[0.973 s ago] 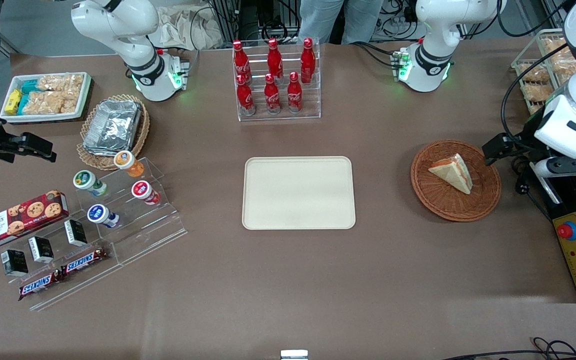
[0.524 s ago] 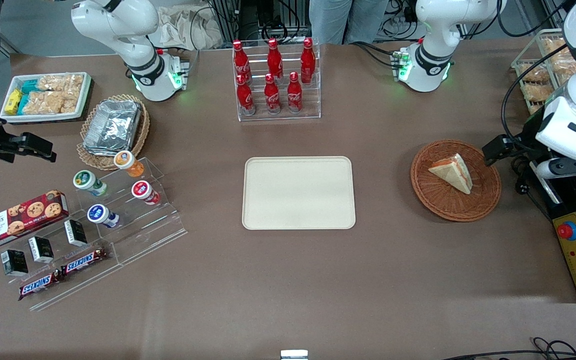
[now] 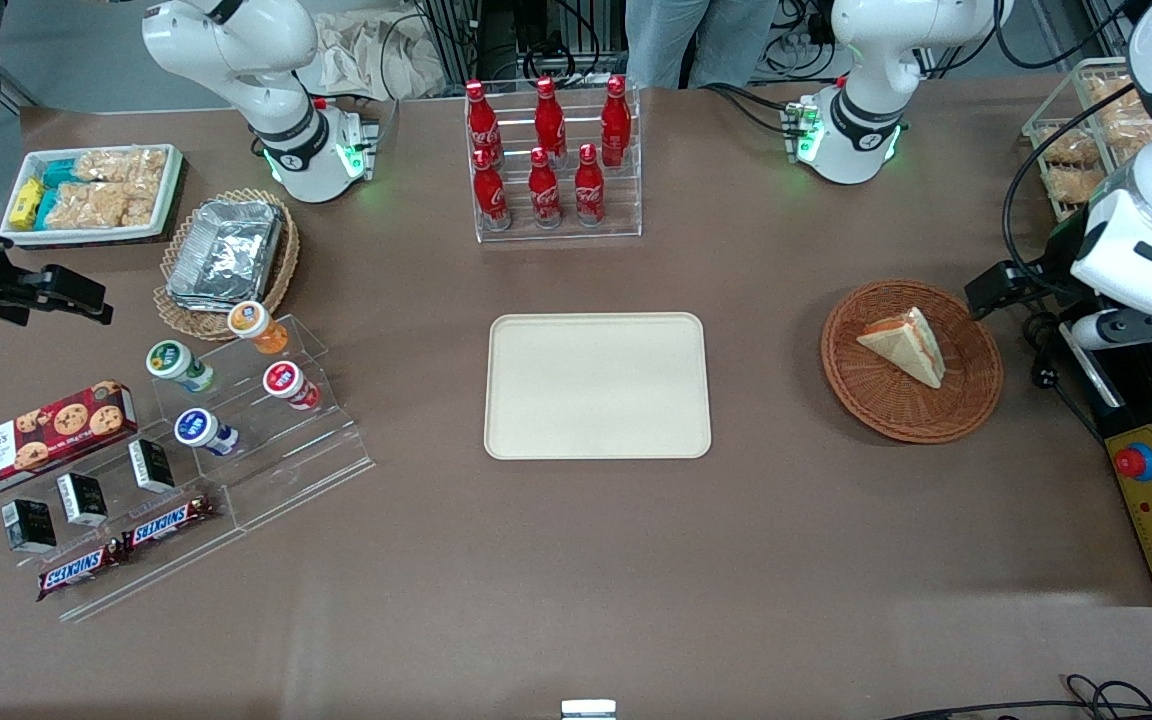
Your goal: Place sandwich from basket to tray
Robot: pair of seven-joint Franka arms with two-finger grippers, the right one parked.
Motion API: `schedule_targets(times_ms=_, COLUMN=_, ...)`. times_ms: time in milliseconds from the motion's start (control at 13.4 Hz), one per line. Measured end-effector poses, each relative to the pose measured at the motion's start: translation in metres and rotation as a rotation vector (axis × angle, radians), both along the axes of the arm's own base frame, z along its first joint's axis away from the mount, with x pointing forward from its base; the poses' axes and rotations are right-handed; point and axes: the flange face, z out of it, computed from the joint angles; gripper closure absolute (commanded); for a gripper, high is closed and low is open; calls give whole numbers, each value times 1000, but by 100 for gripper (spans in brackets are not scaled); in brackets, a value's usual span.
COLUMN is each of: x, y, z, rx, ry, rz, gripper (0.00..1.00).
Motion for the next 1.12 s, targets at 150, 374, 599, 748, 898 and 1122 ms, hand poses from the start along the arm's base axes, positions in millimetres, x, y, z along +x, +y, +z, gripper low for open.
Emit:
schedule_targets(times_ms=150, x=-11, y=3, z=-4, rx=5, ry=12, rz=8, gripper=0)
schedule_targets(times_ms=374, x=-25, y=13, z=-8, rx=10, ry=15, rz=25, gripper=0)
schedule_targets(times_ms=599, x=-41, y=23, z=-8, rx=14, ry=7, rz=46, gripper=0)
schedule_targets(times_ms=748, x=-50, y=31, z=-9, rx=17, ry=-3, rz=62, gripper=0)
schedule_targets(times_ms=898, x=-60, y=34, z=-13, rx=20, ry=-1, rz=73, gripper=0)
schedule_targets(times_ms=1122, x=-73, y=47, z=-17, rx=26, ry=8, rz=139, gripper=0)
